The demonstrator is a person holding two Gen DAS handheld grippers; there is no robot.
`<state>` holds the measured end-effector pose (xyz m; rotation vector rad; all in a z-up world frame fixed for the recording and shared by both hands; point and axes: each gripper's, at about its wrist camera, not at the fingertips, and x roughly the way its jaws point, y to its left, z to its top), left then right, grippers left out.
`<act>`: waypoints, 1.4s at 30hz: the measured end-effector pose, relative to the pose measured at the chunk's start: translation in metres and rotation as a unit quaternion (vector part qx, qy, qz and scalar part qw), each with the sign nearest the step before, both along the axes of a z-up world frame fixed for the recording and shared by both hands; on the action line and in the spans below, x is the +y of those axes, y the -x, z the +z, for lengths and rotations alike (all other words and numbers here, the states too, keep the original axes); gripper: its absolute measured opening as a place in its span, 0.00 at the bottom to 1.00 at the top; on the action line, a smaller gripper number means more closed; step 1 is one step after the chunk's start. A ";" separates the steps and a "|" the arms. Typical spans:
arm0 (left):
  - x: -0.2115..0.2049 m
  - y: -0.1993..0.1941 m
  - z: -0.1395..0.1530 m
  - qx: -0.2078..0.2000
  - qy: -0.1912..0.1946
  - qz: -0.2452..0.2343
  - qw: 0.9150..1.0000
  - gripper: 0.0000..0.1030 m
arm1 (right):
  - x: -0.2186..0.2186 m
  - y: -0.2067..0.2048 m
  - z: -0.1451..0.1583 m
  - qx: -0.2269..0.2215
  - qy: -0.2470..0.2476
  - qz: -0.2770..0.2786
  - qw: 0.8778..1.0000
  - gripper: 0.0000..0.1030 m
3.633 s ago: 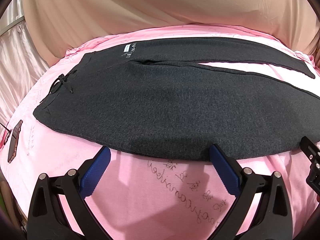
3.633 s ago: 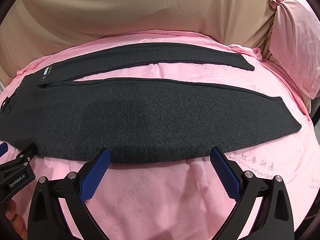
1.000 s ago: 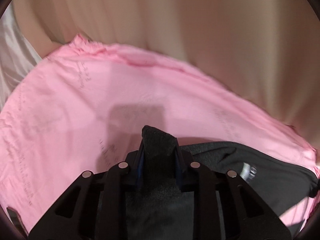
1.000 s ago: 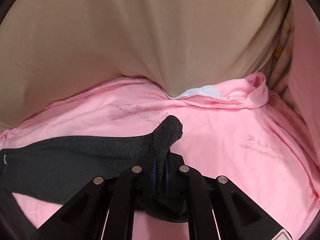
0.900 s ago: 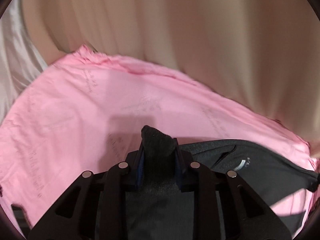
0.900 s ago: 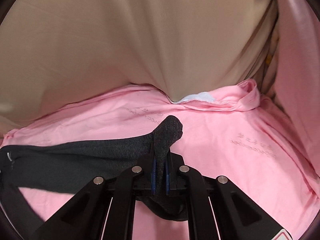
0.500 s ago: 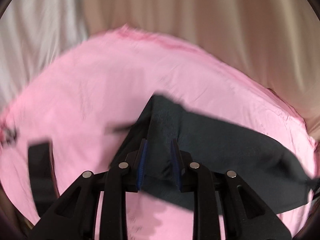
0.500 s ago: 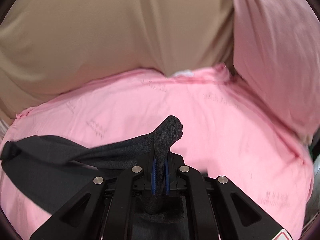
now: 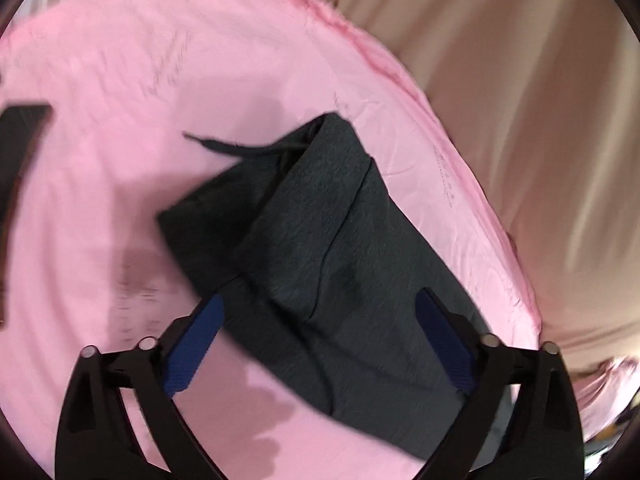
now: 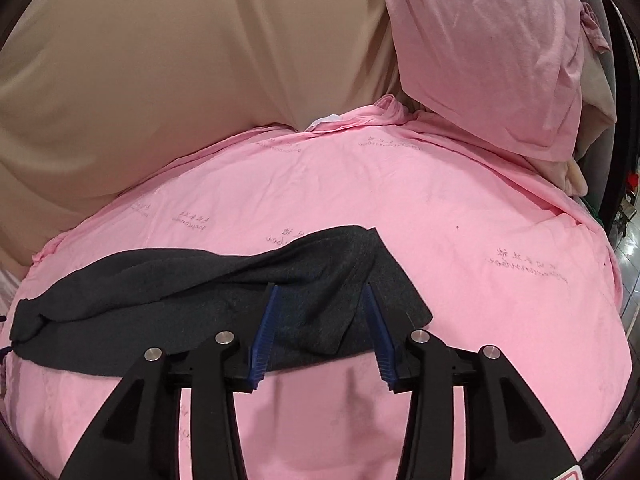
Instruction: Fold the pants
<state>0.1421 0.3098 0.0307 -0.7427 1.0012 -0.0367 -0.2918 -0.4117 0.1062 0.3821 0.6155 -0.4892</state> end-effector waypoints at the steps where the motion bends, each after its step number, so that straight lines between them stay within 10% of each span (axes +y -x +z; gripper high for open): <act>1: -0.002 -0.005 -0.003 0.004 0.018 -0.009 1.000 0.63 | 0.005 0.001 -0.002 0.000 -0.003 0.001 1.000 0.45; 3: -0.007 -0.014 -0.003 0.016 0.011 -0.021 1.000 0.41 | 0.011 0.005 -0.006 0.002 -0.005 0.002 1.000 0.45; 4: -0.010 -0.018 0.000 0.024 -0.011 -0.025 0.999 0.09 | 0.013 0.004 -0.009 0.003 -0.007 0.002 1.000 0.45; 5: -0.011 -0.020 0.003 0.029 -0.026 -0.028 0.999 0.07 | 0.015 0.011 -0.011 0.002 -0.010 0.002 1.000 0.45; 11: 0.029 0.014 0.034 -0.007 -0.009 0.005 1.000 0.05 | 0.022 0.017 -0.016 -0.013 -0.038 0.013 0.999 0.45; 25: 0.034 0.005 -0.008 0.061 -0.047 0.013 0.997 0.06 | -0.045 -0.097 -0.035 0.014 -0.230 -0.013 0.973 0.56; 26: 0.034 0.005 -0.007 0.062 -0.051 0.012 0.997 0.06 | -0.050 -0.107 -0.041 0.025 -0.230 -0.017 0.973 0.43; 27: 0.033 0.003 -0.006 0.064 -0.054 0.011 0.996 0.06 | -0.051 -0.116 -0.042 0.038 -0.223 -0.015 0.974 0.02; 34: 0.042 0.014 0.020 0.048 -0.036 -0.023 0.998 0.06 | -0.019 -0.055 0.046 -0.088 -0.132 0.035 0.987 0.01; 42: 0.041 0.011 -0.007 0.086 -0.068 -0.026 0.994 0.06 | -0.028 -0.031 -0.064 0.026 -0.181 0.000 0.983 0.02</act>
